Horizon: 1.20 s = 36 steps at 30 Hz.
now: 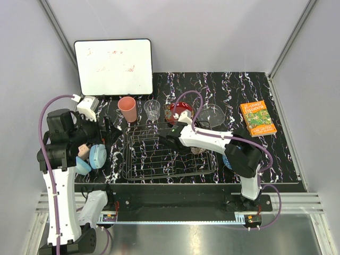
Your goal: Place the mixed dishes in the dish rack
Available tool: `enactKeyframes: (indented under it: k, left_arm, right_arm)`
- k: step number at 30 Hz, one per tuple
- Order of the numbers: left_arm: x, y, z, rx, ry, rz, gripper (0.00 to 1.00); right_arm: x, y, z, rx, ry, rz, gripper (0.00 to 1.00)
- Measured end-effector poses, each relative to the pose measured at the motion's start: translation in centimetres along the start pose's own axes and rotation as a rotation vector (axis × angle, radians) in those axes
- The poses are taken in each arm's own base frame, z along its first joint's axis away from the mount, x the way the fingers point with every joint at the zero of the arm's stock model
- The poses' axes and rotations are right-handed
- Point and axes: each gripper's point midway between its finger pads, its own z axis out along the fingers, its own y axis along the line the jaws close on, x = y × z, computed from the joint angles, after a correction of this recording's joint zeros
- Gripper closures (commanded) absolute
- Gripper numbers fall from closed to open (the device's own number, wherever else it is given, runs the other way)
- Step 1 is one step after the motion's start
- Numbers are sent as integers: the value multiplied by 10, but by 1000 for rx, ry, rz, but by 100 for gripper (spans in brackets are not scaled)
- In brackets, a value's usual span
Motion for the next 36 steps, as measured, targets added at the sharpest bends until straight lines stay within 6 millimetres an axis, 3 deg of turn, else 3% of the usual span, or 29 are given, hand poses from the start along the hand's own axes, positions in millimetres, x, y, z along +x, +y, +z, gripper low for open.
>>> enactKeyframes:
  k: [3,6,8,10,14,17,18,20,23,30,36]
  left_arm:
    - [0,-1,0,6,1,-1,1]
    - [0,-2,0,12,1,-2,1]
    - [0,-2,0,15,1,-2,1]
    - [0,-3,0,18,1,-2,1]
    - [0,-4,0,22,1,-2,1]
    - [0,-4,0,22,2,-3,1]
    - [1,-4,0,22,3,-3,1]
    - [1,-4,0,22,4,-4,1]
    - [0,-4,0,23,2,-3,1]
    - [-4,-4,1,32,7,-7,1]
    - [-5,-4,3,35,11,-10,1]
  right_arm:
    - [0,-1,0,-2,0,1,39]
    - [-6,-5,-5,-17,-6,30,38]
    - [-13,-8,-11,-46,-8,78,24]
    - [-25,-15,-21,-87,-19,163,18]
    - [-46,-50,-44,-170,-62,388,9]
    - [-49,-82,-54,-235,-55,608,11]
    - [-45,-92,-56,-261,-38,677,11]
    - [-30,-115,-39,-243,26,807,12]
    - [15,-133,-14,-192,159,939,13]
    - [93,-93,-13,-214,424,1019,21]
    - [116,-75,-18,-214,536,1074,26]
